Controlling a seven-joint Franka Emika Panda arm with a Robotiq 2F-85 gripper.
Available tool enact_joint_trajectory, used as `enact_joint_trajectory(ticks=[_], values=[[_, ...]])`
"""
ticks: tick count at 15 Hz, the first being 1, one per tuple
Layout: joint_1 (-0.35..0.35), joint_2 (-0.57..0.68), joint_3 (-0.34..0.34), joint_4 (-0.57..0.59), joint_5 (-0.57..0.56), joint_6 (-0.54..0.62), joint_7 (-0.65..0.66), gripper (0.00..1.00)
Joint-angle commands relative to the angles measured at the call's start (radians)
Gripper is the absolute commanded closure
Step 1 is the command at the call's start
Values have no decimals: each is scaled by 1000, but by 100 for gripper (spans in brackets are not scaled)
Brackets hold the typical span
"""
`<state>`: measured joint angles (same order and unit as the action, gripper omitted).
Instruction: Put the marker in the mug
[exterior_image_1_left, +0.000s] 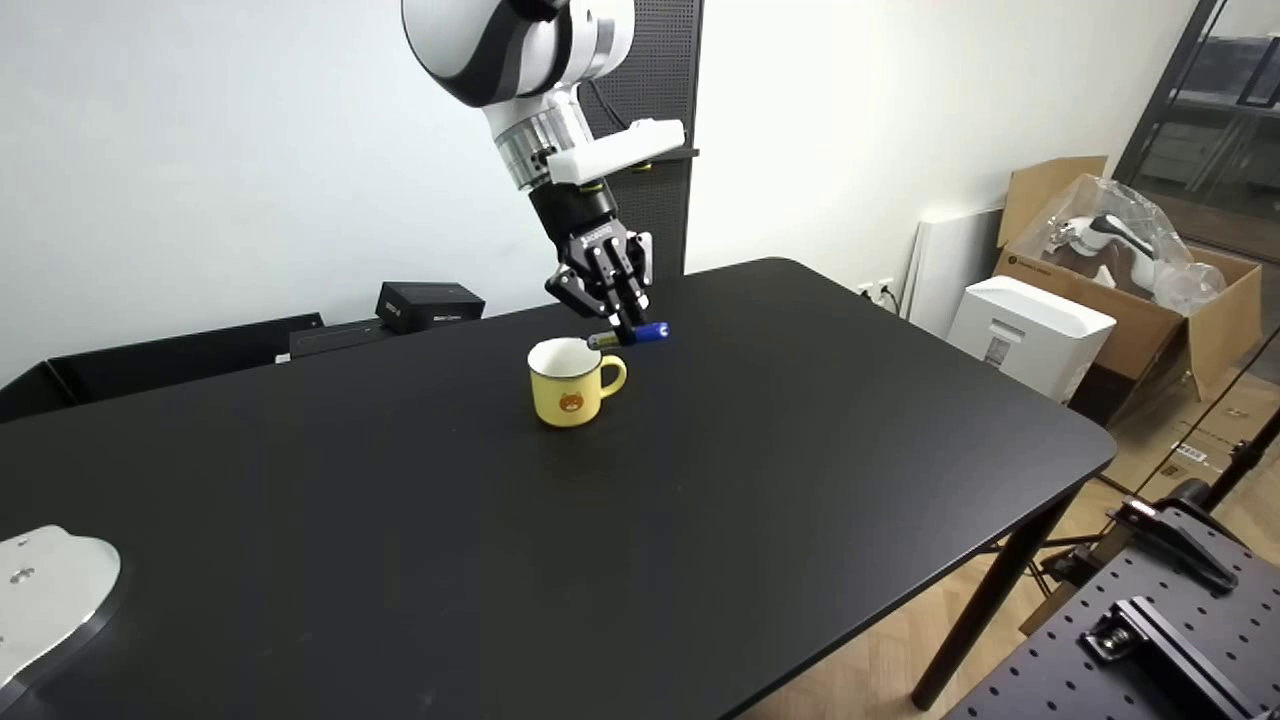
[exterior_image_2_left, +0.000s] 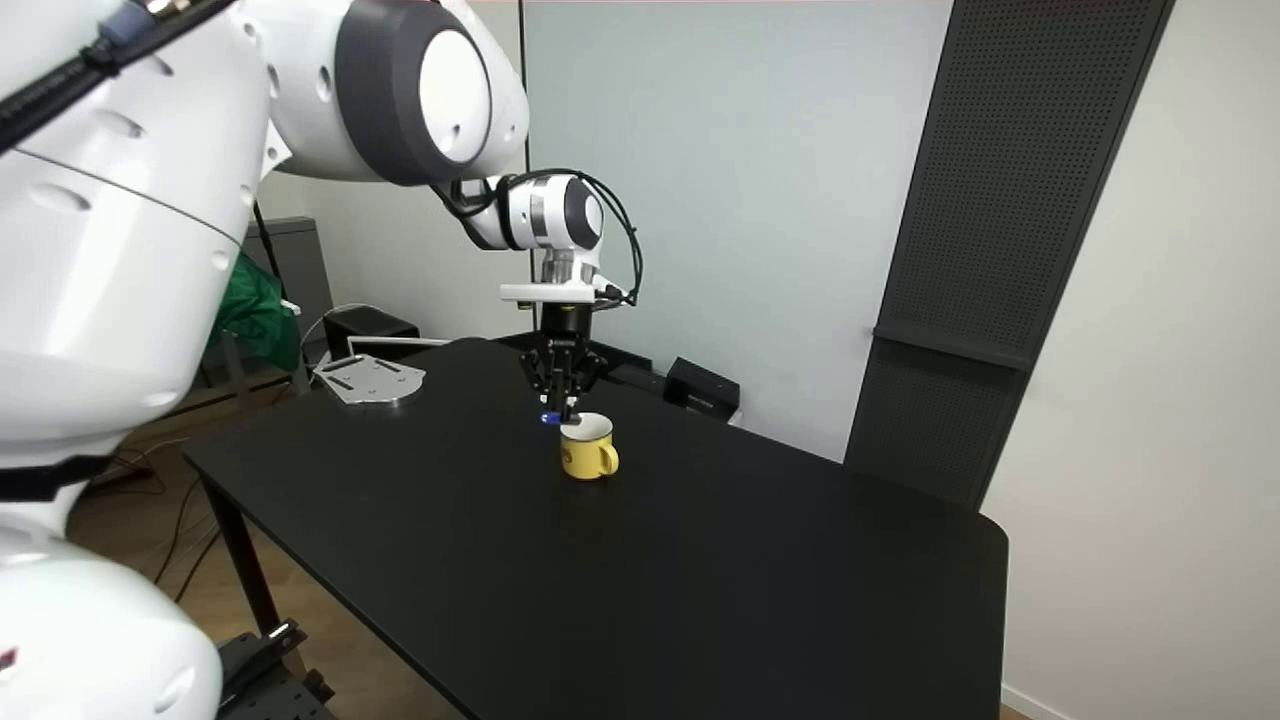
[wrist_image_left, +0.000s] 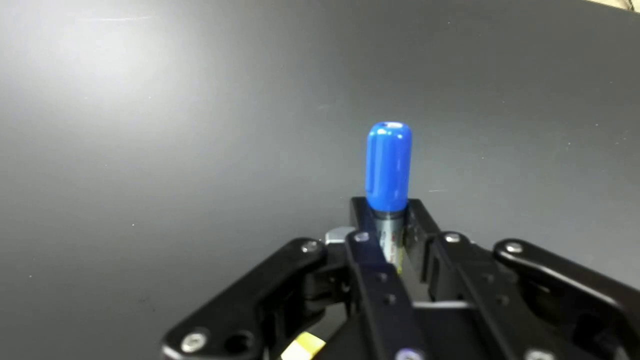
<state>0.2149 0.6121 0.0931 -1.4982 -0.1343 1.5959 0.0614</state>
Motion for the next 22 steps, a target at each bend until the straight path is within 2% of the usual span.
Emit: enact_joint_trajectory(ticks=[1,13,14,15,22], values=[[4,114,-11,175,18,-93,35,95],[24,283,-10,390,11,-78,-10,95],[24,293,-11,403,13,-77,-10,54],[23,301,-10,414,14,-72,-10,53],[27,306,-12,440,13,-51,-4,7]])
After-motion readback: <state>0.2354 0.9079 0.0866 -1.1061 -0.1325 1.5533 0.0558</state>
